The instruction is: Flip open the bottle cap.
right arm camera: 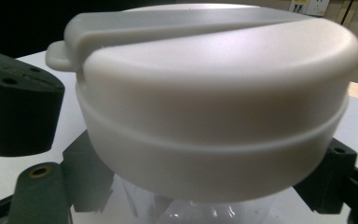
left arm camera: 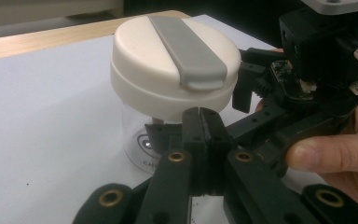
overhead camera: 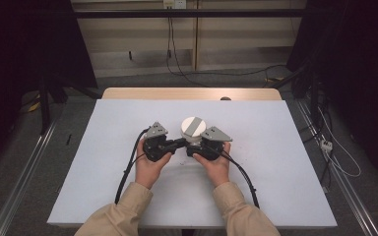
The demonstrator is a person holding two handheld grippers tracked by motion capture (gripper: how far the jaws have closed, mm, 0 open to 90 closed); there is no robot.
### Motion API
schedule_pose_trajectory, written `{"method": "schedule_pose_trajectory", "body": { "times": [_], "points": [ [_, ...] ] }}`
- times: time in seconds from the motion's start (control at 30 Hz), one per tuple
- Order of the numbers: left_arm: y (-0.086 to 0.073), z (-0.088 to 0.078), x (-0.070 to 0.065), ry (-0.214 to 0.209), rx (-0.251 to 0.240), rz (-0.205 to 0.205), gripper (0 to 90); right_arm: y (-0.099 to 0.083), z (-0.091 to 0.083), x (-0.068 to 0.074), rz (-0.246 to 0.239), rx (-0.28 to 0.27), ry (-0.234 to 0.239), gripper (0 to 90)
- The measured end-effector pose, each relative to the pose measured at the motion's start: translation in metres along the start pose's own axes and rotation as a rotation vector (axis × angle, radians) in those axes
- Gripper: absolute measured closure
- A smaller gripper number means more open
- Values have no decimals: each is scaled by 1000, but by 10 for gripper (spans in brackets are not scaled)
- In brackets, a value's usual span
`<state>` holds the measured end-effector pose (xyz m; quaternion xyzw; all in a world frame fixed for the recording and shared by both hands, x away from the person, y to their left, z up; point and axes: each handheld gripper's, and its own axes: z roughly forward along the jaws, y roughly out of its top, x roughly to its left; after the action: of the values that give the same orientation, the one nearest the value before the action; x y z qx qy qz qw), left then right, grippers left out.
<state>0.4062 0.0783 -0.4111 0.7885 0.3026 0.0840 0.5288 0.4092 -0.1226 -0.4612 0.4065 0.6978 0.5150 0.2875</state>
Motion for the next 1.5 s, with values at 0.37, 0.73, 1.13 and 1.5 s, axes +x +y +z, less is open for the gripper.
{"method": "schedule_pose_trajectory", "body": {
  "times": [0.37,0.73,1.13,1.5],
  "points": [
    [3,2,-1,10,1,11,900,0,0,0,3,1,-1,194],
    [7,1,-5,23,-26,15,900,0,0,1,-6,1,-2,195],
    [13,3,-10,14,-33,23,900,0,0,1,-5,2,-2,195],
    [18,2,-9,23,-55,17,900,0,0,0,-4,2,-2,195]
  ]
}}
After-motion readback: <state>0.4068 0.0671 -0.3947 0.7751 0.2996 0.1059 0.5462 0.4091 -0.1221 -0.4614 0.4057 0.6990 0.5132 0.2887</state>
